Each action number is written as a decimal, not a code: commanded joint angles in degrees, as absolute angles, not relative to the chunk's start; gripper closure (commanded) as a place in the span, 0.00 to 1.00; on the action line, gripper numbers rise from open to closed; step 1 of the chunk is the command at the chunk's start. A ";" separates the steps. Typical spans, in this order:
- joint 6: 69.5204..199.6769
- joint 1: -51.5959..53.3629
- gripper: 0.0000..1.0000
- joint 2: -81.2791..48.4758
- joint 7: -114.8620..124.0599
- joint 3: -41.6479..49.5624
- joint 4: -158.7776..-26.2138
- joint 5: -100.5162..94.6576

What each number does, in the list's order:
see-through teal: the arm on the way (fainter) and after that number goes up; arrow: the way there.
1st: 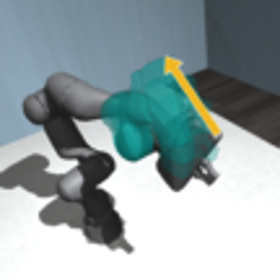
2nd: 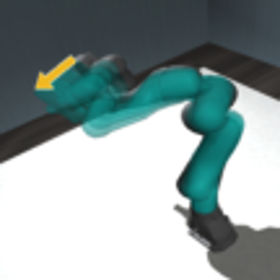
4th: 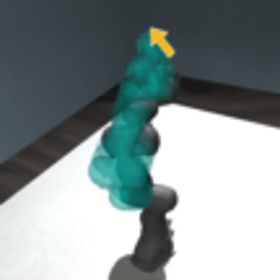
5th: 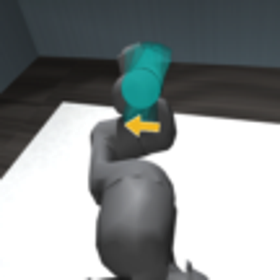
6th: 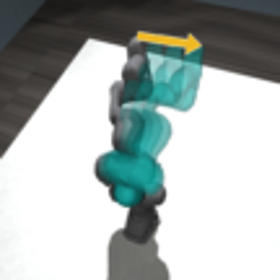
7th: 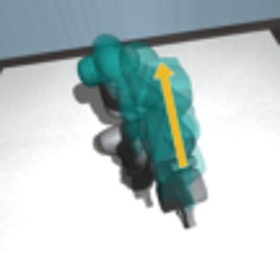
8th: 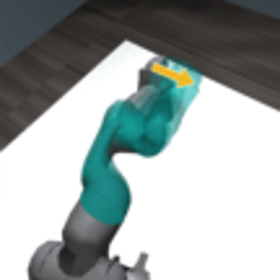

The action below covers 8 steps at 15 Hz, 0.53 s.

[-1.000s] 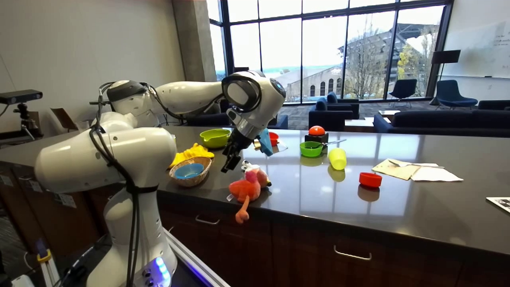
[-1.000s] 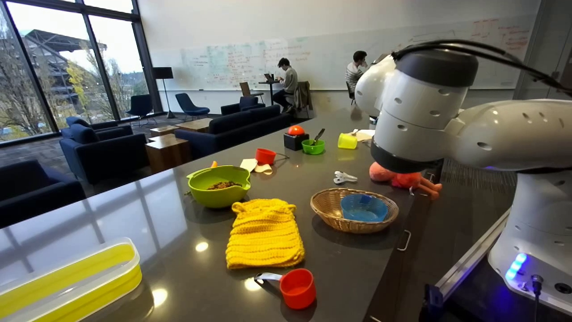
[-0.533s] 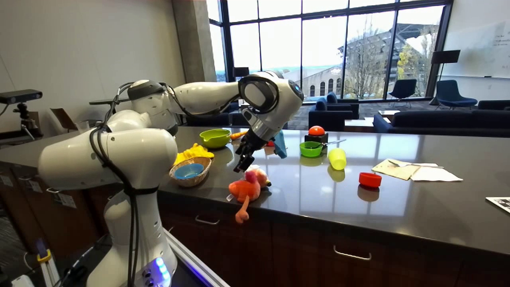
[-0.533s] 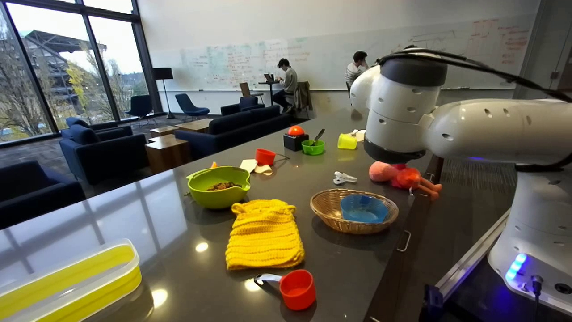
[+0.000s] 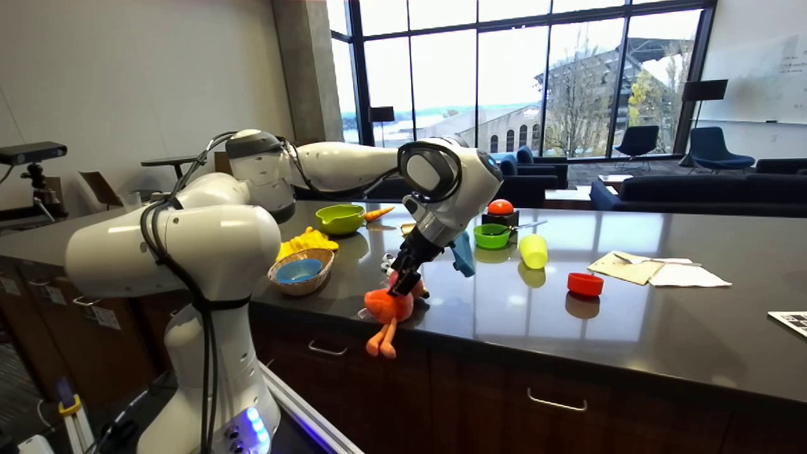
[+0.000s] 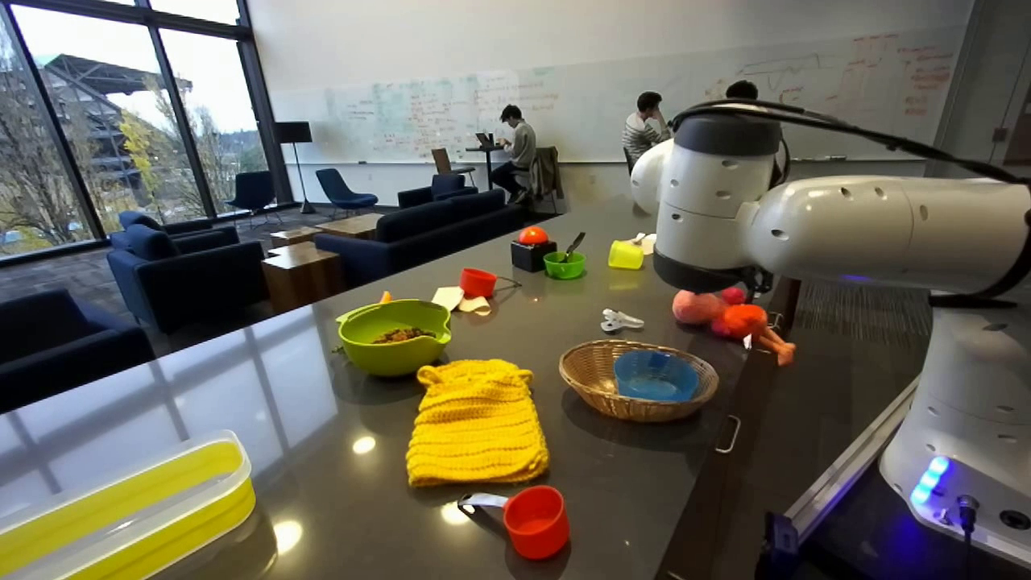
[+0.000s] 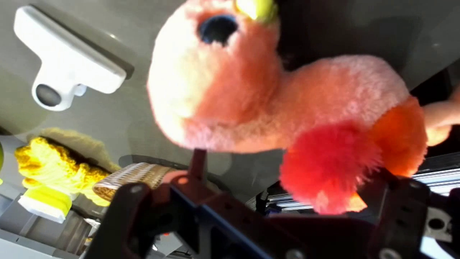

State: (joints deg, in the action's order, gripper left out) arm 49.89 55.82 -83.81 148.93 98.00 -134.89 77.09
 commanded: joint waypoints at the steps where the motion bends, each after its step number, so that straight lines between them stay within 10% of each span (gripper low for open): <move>1: 53.59 55.09 0.00 -83.20 148.93 96.20 -135.86 74.94; 4: 52.92 55.32 0.03 -83.96 148.94 95.43 -135.52 75.02; 5: 52.82 55.40 0.26 -83.97 148.95 95.28 -135.30 75.16; 8: 52.72 55.61 0.35 -83.97 148.96 95.31 -135.07 75.28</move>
State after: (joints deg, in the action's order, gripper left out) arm 51.76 55.23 -83.80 148.96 95.95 -134.81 75.17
